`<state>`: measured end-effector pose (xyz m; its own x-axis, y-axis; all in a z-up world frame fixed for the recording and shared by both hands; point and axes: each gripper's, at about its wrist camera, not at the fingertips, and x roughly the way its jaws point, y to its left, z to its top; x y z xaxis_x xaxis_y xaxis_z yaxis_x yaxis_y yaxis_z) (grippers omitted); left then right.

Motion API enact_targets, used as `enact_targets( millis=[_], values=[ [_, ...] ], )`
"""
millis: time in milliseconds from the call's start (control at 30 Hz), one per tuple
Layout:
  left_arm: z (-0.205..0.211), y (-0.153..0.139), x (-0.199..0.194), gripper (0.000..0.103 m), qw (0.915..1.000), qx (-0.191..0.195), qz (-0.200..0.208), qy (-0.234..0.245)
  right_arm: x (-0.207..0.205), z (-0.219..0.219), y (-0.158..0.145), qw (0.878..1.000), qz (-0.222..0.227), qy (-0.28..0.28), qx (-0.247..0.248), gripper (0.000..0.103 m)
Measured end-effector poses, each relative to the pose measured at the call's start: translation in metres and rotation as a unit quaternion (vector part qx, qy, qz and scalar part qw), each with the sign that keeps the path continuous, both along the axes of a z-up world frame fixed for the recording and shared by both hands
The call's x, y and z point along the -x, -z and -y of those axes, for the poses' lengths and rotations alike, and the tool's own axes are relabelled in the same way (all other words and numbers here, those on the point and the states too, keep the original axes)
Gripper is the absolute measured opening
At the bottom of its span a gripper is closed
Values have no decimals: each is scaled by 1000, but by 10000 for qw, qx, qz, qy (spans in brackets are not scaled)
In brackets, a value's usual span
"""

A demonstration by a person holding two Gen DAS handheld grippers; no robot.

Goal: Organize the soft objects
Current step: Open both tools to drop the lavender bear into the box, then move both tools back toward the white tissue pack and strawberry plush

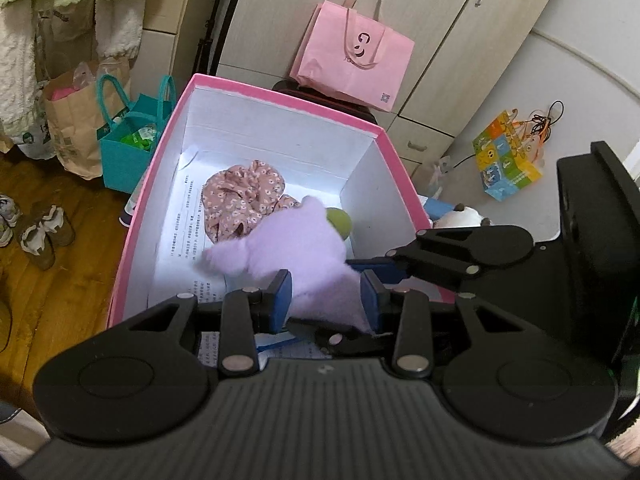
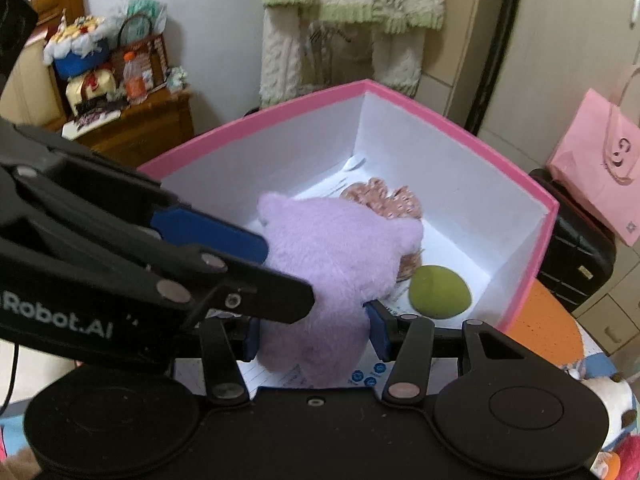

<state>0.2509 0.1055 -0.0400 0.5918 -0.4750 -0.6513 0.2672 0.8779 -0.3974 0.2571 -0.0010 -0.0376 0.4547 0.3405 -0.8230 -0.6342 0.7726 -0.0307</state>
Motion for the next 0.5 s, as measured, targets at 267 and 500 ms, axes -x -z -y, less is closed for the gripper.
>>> enact_targets(
  millis=[267, 500],
  values=[
    [-3, -4, 9, 37, 9993, -233, 229, -187, 7, -5, -2, 9991, 218, -40, 367, 63],
    [-13, -22, 33, 39, 9977, -310, 573, -169, 36, 30, -27, 9988, 433, -65, -223, 66]
  ],
)
